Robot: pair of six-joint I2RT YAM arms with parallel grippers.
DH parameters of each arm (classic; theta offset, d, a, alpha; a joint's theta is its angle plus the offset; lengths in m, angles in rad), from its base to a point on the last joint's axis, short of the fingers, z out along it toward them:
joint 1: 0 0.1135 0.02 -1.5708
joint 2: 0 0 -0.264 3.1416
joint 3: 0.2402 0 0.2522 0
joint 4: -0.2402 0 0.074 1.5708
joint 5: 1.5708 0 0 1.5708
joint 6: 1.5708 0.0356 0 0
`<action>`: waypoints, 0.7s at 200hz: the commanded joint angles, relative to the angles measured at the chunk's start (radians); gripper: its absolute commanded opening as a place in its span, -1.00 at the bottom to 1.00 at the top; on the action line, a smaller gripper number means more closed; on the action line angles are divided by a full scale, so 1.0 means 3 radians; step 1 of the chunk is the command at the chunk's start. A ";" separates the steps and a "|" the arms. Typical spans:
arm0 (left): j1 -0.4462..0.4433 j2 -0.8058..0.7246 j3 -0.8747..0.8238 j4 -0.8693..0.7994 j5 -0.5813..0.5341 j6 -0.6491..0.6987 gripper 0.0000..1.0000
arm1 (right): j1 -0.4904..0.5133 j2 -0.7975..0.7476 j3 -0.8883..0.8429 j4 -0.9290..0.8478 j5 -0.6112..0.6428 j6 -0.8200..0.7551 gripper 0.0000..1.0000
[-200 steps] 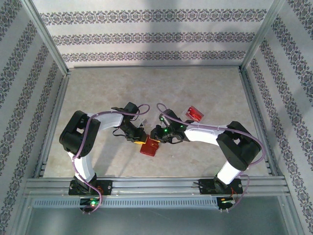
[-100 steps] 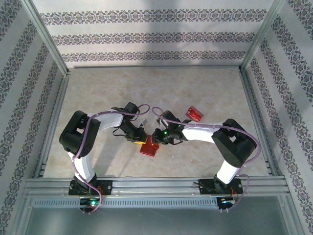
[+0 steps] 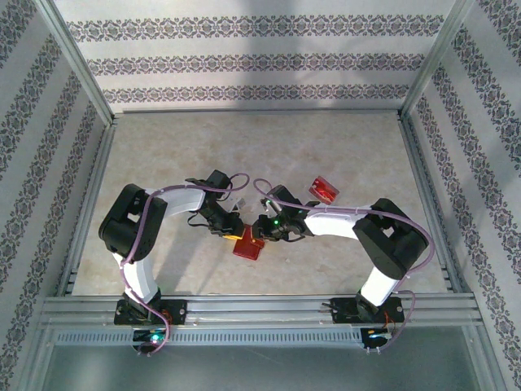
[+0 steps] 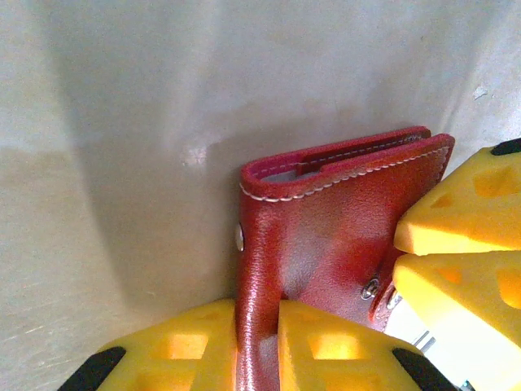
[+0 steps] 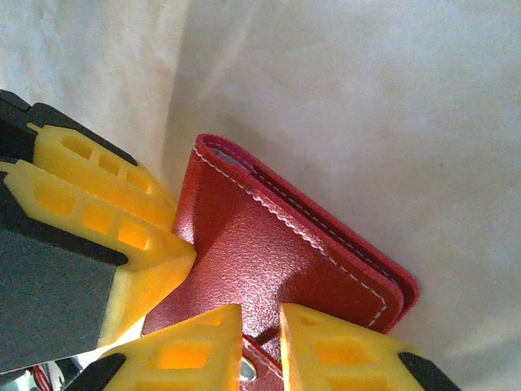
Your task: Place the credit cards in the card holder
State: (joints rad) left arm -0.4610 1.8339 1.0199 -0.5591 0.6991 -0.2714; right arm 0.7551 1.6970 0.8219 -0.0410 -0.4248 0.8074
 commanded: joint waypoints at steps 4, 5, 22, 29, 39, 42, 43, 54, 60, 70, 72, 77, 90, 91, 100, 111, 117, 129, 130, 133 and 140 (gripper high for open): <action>-0.0064 0.0110 -0.0042 -0.0079 -0.0147 0.0062 -0.62 | 0.0027 -0.0047 -0.0081 -0.0022 -0.0138 0.0009 -0.53; -0.0064 0.0110 -0.0044 -0.0079 -0.0147 0.0064 -0.62 | 0.0025 -0.0047 -0.0081 -0.0022 -0.0138 0.0014 -0.53; -0.0059 0.0105 -0.0044 -0.0084 -0.0152 0.0066 -0.62 | 0.0024 -0.0080 -0.0091 -0.0017 -0.0136 0.0014 -0.52; -0.0063 0.0104 -0.0045 -0.0082 -0.0156 0.0066 -0.62 | 0.0026 -0.0103 -0.0096 -0.0022 -0.0130 0.0018 -0.52; -0.0059 0.0103 -0.0055 -0.0078 -0.0156 0.0071 -0.62 | 0.0027 -0.0135 -0.0109 -0.0032 -0.0118 0.0014 -0.53; -0.0061 0.0103 -0.0053 -0.0076 -0.0157 0.0071 -0.62 | 0.0027 -0.0141 -0.0114 -0.0032 -0.0118 0.0011 -0.54; -0.0060 0.0104 -0.0054 -0.0078 -0.0157 0.0071 -0.62 | 0.0026 -0.0143 -0.0113 -0.0032 -0.0118 0.0010 -0.54; -0.0063 0.0097 -0.0053 -0.0079 -0.0161 0.0071 -0.61 | 0.0025 -0.0169 -0.0125 -0.0052 -0.0104 0.0008 -0.55; -0.0062 0.0095 -0.0055 -0.0079 -0.0160 0.0071 -0.62 | 0.0024 -0.0180 -0.0139 -0.0052 -0.0098 0.0005 -0.56; -0.0059 0.0097 -0.0053 -0.0081 -0.0157 0.0070 -0.62 | 0.0024 -0.0184 -0.0157 -0.0047 -0.0098 0.0004 -0.56; -0.0061 0.0102 -0.0049 -0.0084 -0.0158 0.0071 -0.62 | 0.0024 -0.0181 -0.0160 -0.0049 -0.0098 0.0002 -0.56; -0.0061 0.0100 -0.0050 -0.0085 -0.0157 0.0071 -0.61 | 0.0029 -0.0180 -0.0167 -0.0047 -0.0103 0.0001 -0.56; -0.0061 0.0103 -0.0048 -0.0081 -0.0157 0.0071 -0.62 | 0.0034 -0.0175 -0.0192 -0.0044 -0.0094 0.0002 -0.56; -0.0060 0.0101 -0.0049 -0.0083 -0.0157 0.0071 -0.62 | 0.0037 -0.0175 -0.0193 -0.0043 -0.0093 0.0003 -0.56; -0.0059 0.0098 -0.0052 -0.0082 -0.0162 0.0076 -0.61 | 0.0042 -0.0180 -0.0207 -0.0037 -0.0083 0.0003 -0.53; -0.0060 0.0095 -0.0055 -0.0084 -0.0162 0.0076 -0.62 | 0.0041 -0.0183 -0.0214 -0.0040 -0.0073 -0.0002 -0.47; -0.0062 0.0095 -0.0058 -0.0084 -0.0164 0.0076 -0.62 | 0.0040 -0.0189 -0.0219 -0.0039 -0.0072 -0.0008 -0.45; -0.0062 0.0097 -0.0058 -0.0083 -0.0165 0.0076 -0.62 | 0.0030 -0.0223 -0.0224 -0.0038 -0.0067 -0.0013 -0.43; -0.0060 0.0098 -0.0059 -0.0084 -0.0166 0.0076 -0.62 | 0.0030 -0.0225 -0.0224 -0.0038 -0.0067 -0.0015 -0.43; -0.0059 0.0097 -0.0060 -0.0083 -0.0167 0.0076 -0.62 | 0.0027 -0.0234 -0.0226 -0.0037 -0.0067 -0.0014 -0.42; -0.0063 0.0098 -0.0053 -0.0083 -0.0167 0.0076 -0.62 | 0.0015 -0.0260 -0.0229 -0.0037 -0.0067 -0.0017 -0.40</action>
State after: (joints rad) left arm -0.4610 1.8339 1.0199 -0.5594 0.6987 -0.2684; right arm 0.7570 1.6512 0.7750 -0.0303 -0.4397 0.8078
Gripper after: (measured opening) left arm 0.193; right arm 0.287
